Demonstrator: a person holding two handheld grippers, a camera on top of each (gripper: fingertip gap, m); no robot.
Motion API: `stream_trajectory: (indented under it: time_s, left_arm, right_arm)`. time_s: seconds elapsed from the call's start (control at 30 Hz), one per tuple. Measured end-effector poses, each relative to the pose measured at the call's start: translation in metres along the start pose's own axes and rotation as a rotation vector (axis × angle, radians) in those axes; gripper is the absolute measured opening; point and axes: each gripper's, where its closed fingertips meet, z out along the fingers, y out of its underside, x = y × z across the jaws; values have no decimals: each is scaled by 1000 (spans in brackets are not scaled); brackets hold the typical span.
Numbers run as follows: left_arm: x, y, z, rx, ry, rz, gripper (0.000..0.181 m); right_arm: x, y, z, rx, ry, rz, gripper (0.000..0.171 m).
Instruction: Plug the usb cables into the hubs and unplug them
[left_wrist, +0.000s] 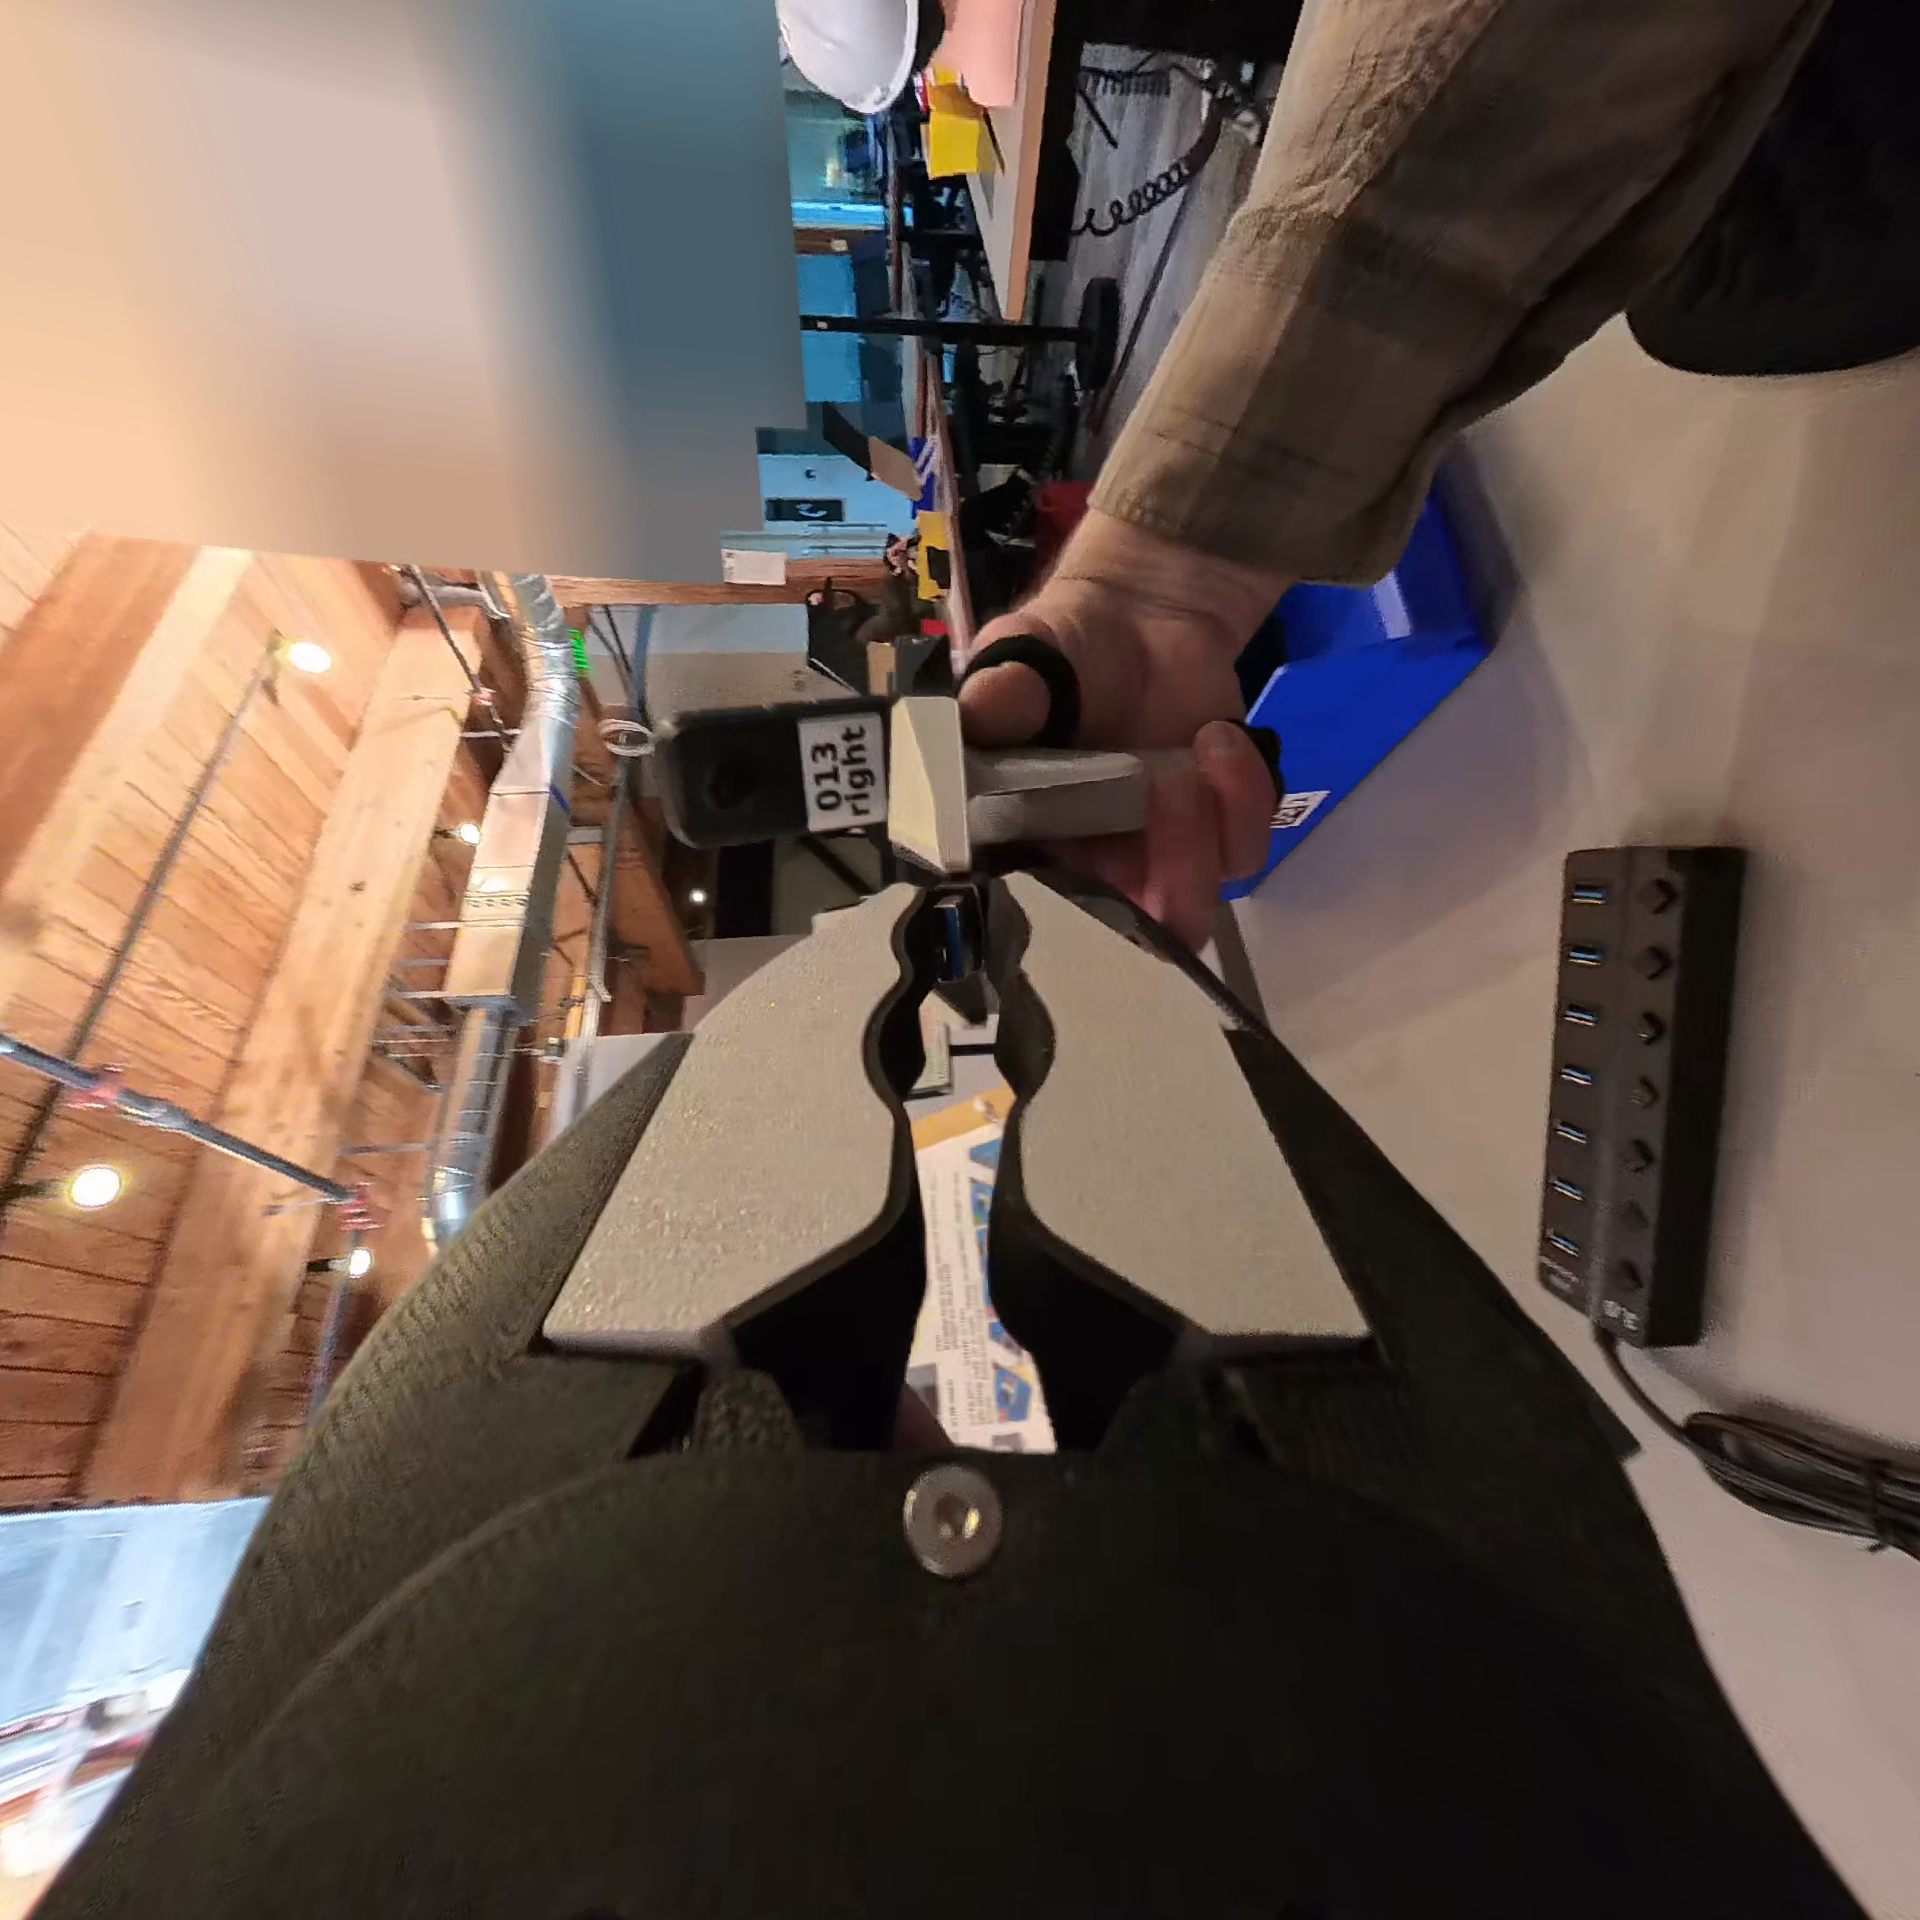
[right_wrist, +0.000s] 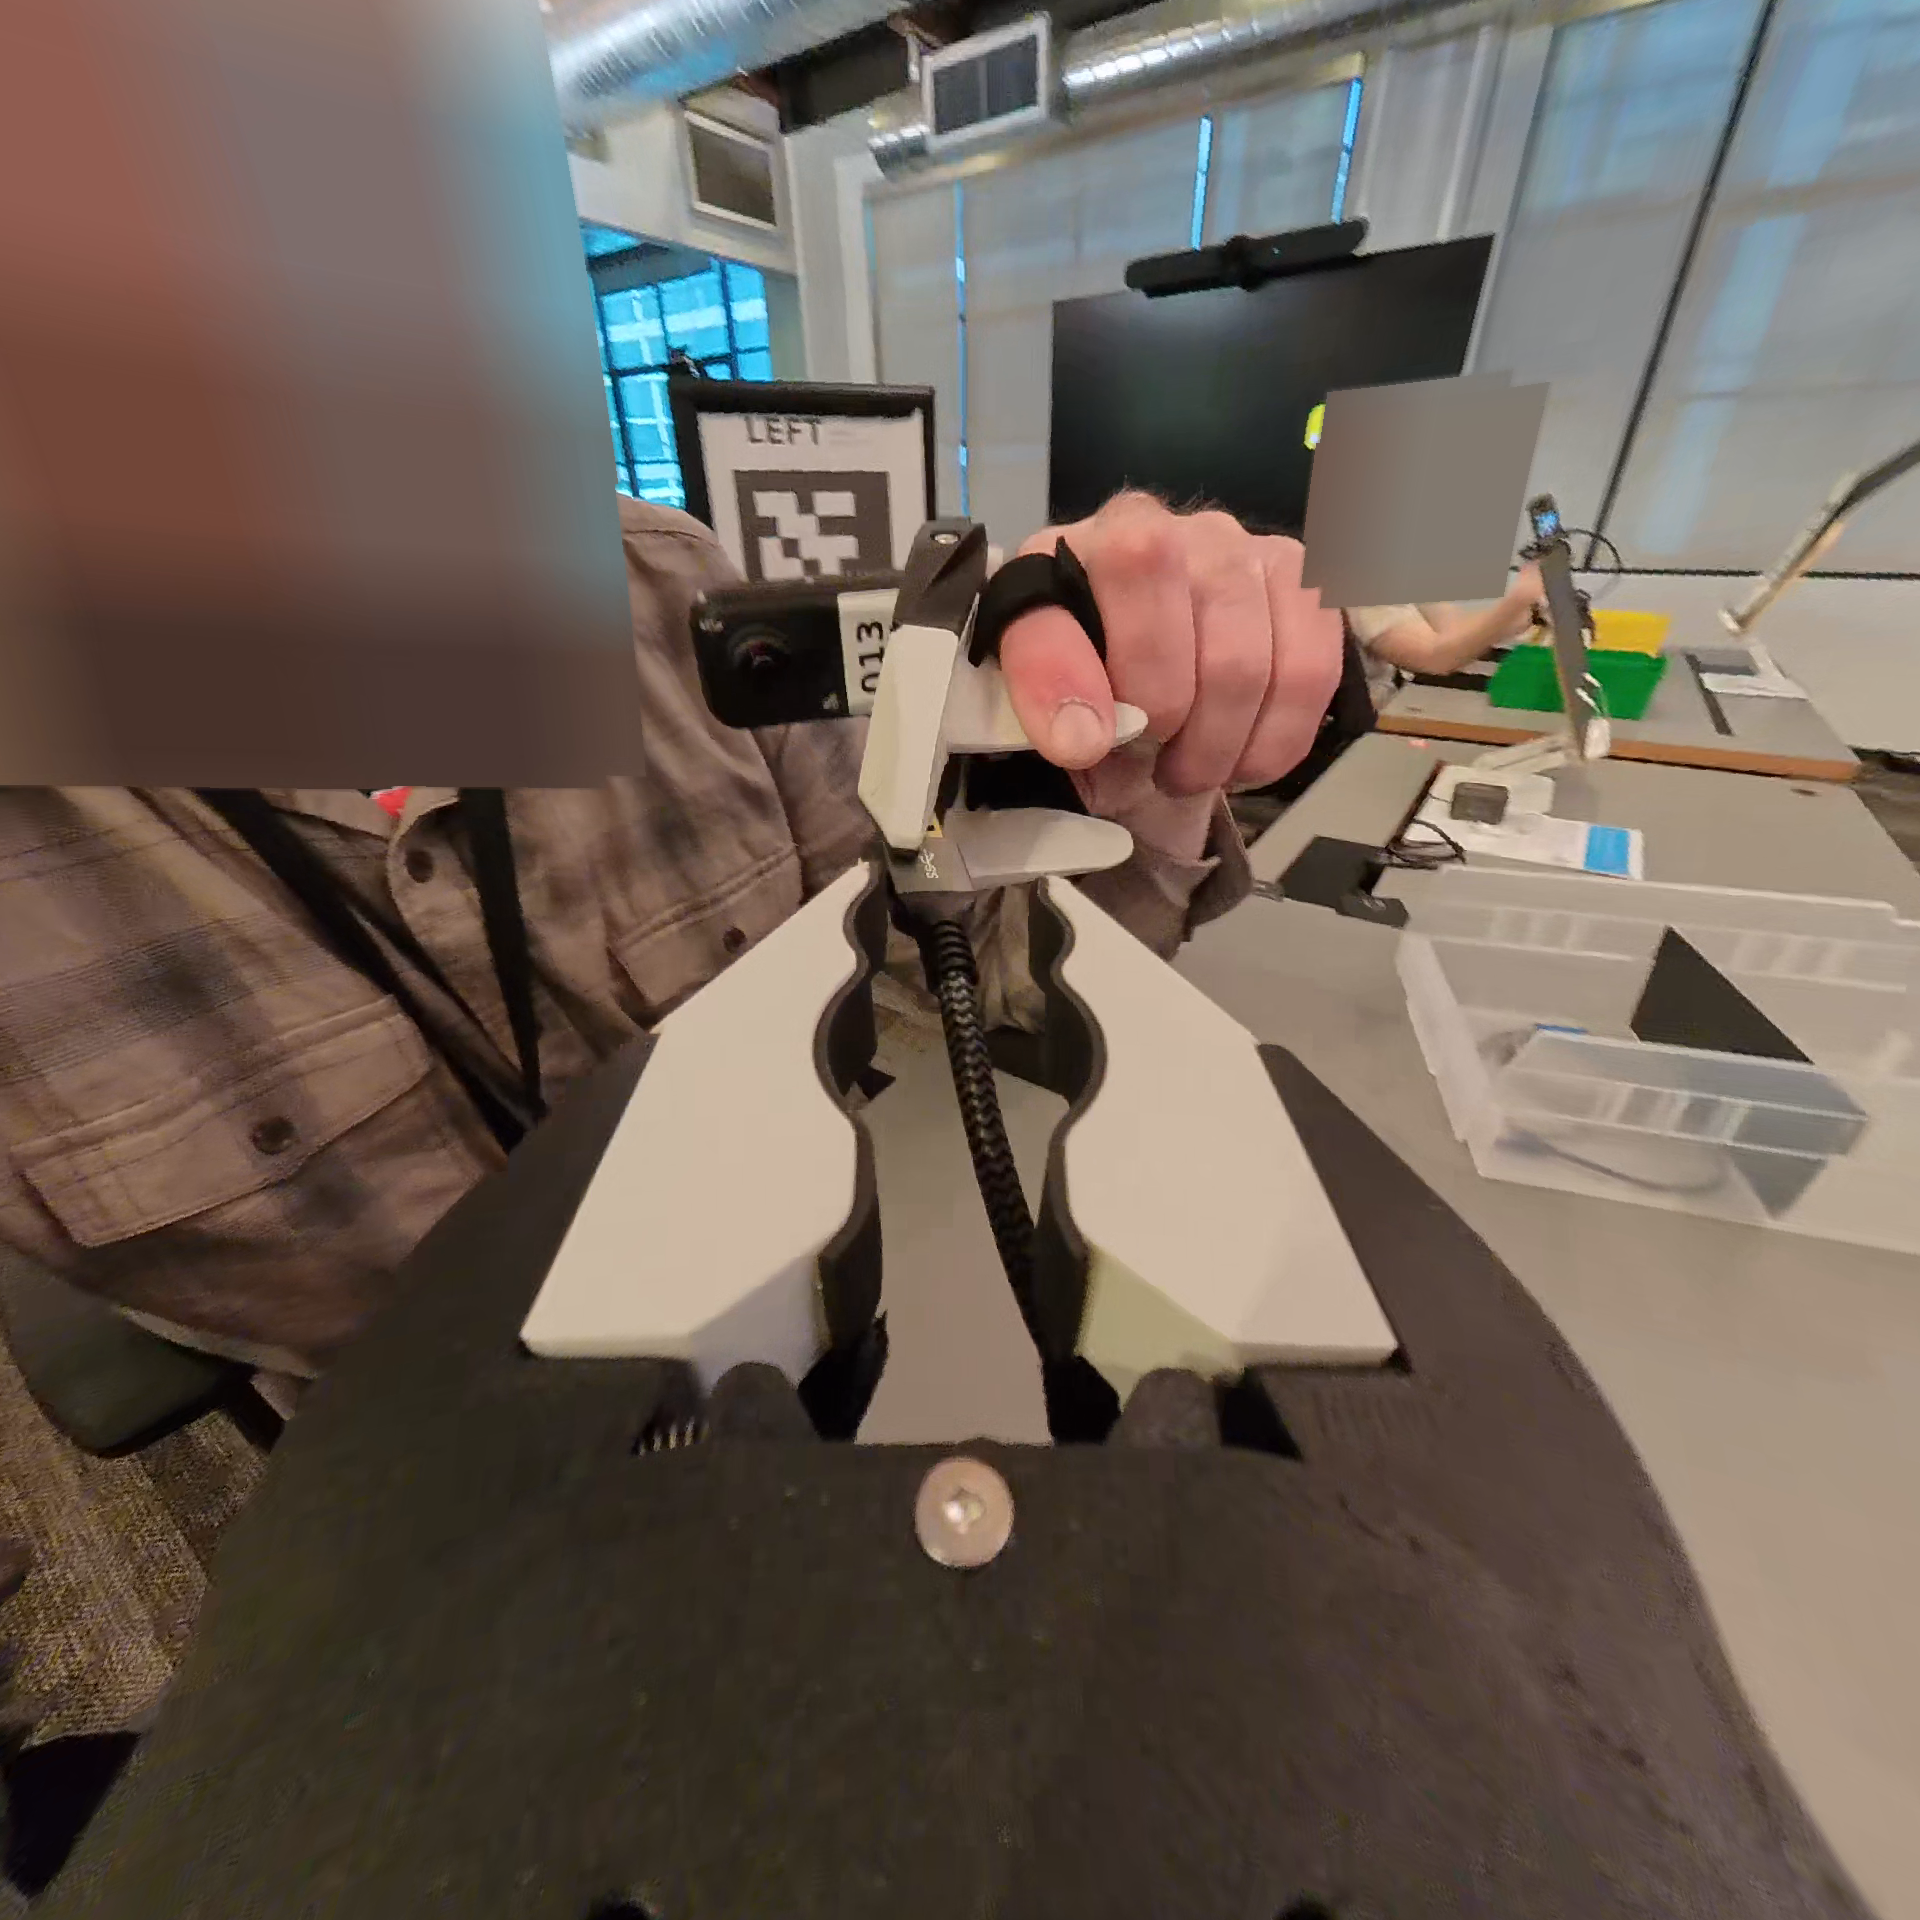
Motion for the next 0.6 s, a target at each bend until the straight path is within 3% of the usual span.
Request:
stream_trajectory:
  time_s: [0.13,0.3,0.6]
  left_arm:
    - [-8,-8,0,-8,-71,71,10]
    - [-16,-9,2,-14,-150,126,10]
    - [-18,-6,6,-10,-179,129,10]
  right_arm:
    - [-7,2,5,-3,-44,13,33]
    - [-13,-10,6,112,-119,32,23]
    - [-15,-13,5,128,-132,-6,14]
